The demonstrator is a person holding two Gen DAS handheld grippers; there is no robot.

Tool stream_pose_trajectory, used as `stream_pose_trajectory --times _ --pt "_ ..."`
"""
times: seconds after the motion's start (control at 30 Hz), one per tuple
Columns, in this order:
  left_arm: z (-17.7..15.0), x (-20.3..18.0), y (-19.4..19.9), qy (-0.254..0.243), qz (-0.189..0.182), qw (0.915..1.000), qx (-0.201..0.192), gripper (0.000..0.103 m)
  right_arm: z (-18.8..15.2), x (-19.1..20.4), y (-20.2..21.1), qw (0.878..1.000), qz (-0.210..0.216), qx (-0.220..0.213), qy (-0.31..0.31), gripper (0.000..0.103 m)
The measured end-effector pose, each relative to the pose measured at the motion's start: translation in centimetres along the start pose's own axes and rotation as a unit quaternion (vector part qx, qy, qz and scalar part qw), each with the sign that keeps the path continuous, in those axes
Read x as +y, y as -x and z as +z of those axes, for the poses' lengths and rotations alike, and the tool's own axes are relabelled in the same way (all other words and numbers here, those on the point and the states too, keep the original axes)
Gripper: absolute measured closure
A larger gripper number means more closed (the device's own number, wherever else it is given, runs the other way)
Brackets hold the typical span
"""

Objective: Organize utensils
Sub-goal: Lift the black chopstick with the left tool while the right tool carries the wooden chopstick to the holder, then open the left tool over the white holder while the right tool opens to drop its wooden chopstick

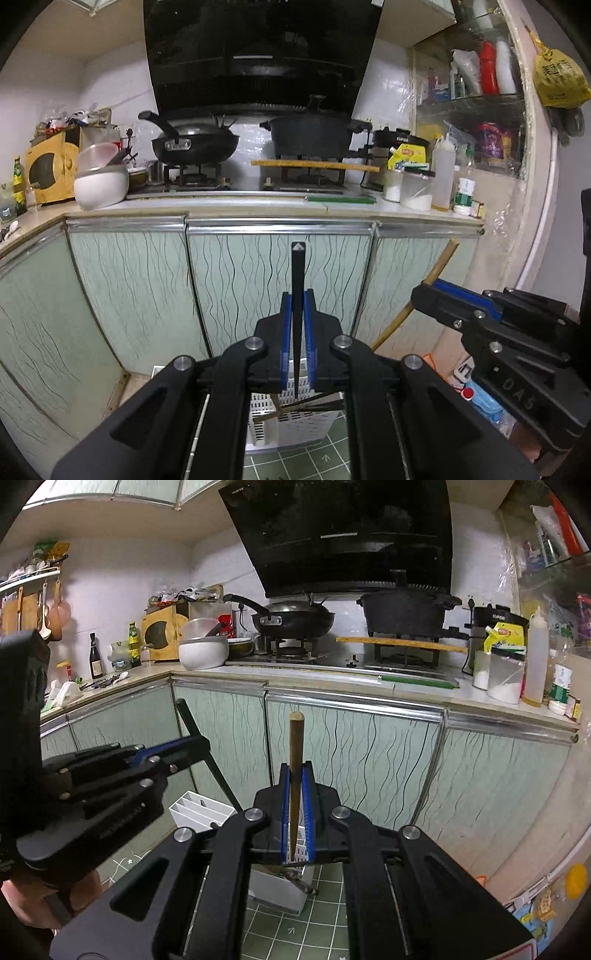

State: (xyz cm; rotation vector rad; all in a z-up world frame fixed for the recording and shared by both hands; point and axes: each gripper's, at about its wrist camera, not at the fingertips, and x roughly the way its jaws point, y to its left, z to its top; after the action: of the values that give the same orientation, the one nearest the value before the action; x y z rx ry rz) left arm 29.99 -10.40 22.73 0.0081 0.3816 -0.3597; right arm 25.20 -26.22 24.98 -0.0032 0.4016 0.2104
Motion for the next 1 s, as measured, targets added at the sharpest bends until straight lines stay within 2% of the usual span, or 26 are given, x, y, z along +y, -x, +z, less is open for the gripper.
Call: stream_pose_trajectory --times 0.17,0.4,0.47,0.5,0.53,0.6,0.63,0.7,0.77,1.0 --pt "-1.2 0.4 -2.3 -0.005 0.002 0.9999 0.015 0.097 -1.0 -0.5 -2.4 1.000 0.006 0.012 -0.007 0.096" --pt "-3.8 1.3 -4.3 -0.009 -0.016 0.9994 0.031 0.097 -3.4 -1.4 -5.0 0.999 0.002 0.040 -0.016 0.096" --pt "-4.4 1.6 -4.5 -0.008 -0.012 0.9993 0.036 0.095 -3.8 -1.8 -5.3 0.999 0.001 0.048 -0.023 0.078" --pt "-4.6 1.7 -4.5 -0.009 -0.005 0.9993 0.036 0.078 -4.0 -1.9 -5.2 0.999 0.000 0.047 -0.026 0.052" --pt "-4.7 1.7 -4.4 -0.008 0.001 0.9994 0.035 0.042 -4.0 -2.0 -5.0 0.999 -0.005 0.043 -0.027 0.042" --pt "-4.7 2.1 -3.5 -0.006 0.029 0.9994 0.015 0.019 -4.0 -2.3 -4.4 0.999 -0.011 0.039 -0.030 0.038" --pt "-4.7 2.3 -3.0 -0.004 0.033 0.9994 0.008 0.015 -3.9 -2.4 -4.1 0.999 -0.017 0.036 -0.031 0.028" --pt "-4.6 2.9 -2.3 0.005 0.033 0.9994 0.007 0.010 -3.8 -2.4 -3.3 0.999 -0.021 0.029 -0.030 0.022" --pt "-4.5 3.2 -1.6 0.009 0.043 0.9990 0.006 0.008 -3.5 -2.5 -2.6 0.999 -0.031 0.024 -0.030 0.011" --pt "-4.0 3.5 1.4 0.013 0.052 0.9986 -0.002 0.005 -3.0 -1.4 0.6 0.999 -0.035 0.013 -0.019 0.008"
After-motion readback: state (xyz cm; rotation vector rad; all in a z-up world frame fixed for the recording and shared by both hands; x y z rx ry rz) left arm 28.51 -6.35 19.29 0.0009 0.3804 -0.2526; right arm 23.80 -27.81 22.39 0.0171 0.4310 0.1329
